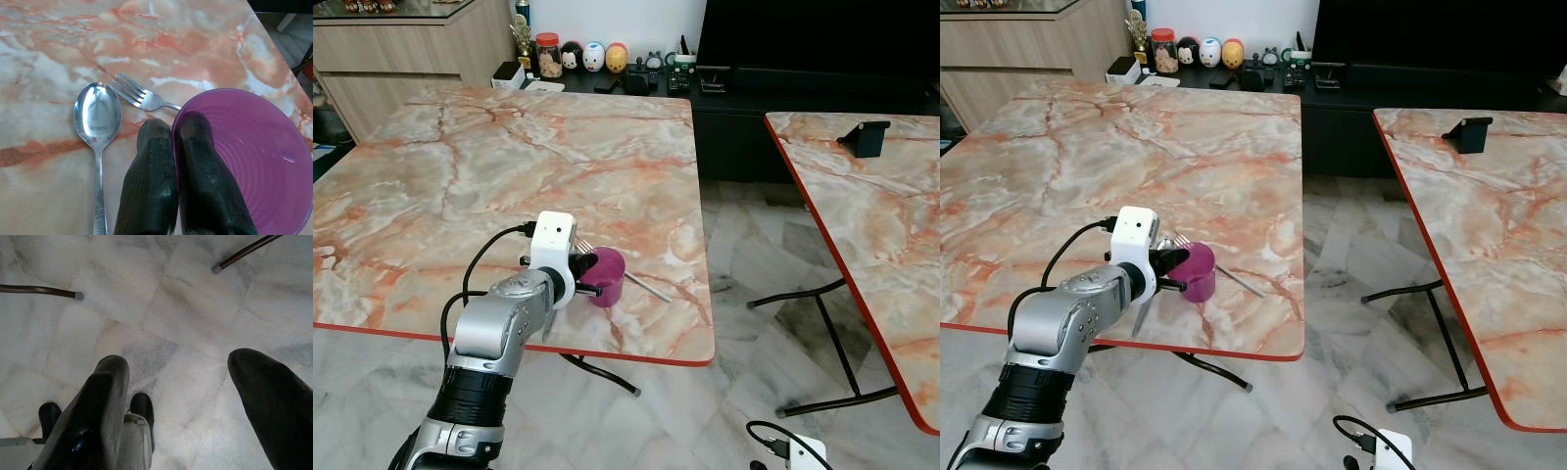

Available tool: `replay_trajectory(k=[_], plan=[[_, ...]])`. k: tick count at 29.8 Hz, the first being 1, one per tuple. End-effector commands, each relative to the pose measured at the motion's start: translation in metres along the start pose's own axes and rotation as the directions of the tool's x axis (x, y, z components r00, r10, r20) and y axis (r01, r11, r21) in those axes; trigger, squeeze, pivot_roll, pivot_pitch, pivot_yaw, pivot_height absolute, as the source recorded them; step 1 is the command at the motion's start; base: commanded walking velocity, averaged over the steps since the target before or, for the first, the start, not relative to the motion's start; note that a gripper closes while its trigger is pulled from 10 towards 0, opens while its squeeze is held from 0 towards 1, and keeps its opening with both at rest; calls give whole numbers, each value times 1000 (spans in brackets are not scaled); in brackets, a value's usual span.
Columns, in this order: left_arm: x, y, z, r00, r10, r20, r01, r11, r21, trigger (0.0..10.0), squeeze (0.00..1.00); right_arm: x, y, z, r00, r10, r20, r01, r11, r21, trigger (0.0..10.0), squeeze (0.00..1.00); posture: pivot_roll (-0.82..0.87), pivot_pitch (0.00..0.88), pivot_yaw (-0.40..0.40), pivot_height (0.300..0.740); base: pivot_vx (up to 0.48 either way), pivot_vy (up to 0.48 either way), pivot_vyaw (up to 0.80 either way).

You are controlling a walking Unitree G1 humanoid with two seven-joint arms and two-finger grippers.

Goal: Setting the table

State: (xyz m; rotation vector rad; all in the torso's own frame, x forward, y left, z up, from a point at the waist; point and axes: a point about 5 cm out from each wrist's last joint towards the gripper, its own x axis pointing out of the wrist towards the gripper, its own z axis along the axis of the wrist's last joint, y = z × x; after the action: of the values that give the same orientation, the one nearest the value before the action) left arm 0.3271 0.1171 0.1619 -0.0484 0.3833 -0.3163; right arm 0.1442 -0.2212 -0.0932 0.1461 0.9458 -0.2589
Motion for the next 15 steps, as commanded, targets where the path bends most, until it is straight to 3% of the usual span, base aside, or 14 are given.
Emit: replay_trajectory(k=[1,2,3,4,5,6,12,15], plan=[[-4,8,14,996,32,84,-31,999,-12,0,0,0,-1,0,1000,-2,0,2,1000,1,10000,0,126,0,-35,740,0,0,0],[-5,9,16,994,36,106,-35,999,-16,0,0,0,-1,0,1000,-2,0,2,1000,0,10000,0,126,0,-35,740,0,0,0],[-9,10,25,982,38,186,-30,998,-47,0,0,0,-1,0,1000,-2,0,2,1000,1,10000,0,128,0,-37,740,0,0,0],[-11,10,29,975,33,222,-19,998,-62,1255,0,0,-2,0,1000,-2,0,2,1000,0,10000,0,130,0,-39,740,0,0,0],[-14,8,33,964,19,267,-1,998,-70,9333,0,0,-2,0,1000,-2,-1,2,1000,-1,10000,0,132,0,-39,740,0,0,0],[-18,5,38,947,0,320,27,997,-78,10000,0,0,-2,0,1000,-2,-1,2,1000,-3,10000,0,132,0,-40,740,0,0,0],[-28,6,46,895,42,444,-3,996,-89,10000,0,0,-2,-1,1000,-2,-2,2,1000,-4,10000,0,123,0,-42,740,0,0,0],[-34,12,44,837,106,538,-186,978,97,10000,0,-1,-3,-1,1000,-3,-3,3,1000,-3,10000,0,124,0,-44,740,0,0,0]])
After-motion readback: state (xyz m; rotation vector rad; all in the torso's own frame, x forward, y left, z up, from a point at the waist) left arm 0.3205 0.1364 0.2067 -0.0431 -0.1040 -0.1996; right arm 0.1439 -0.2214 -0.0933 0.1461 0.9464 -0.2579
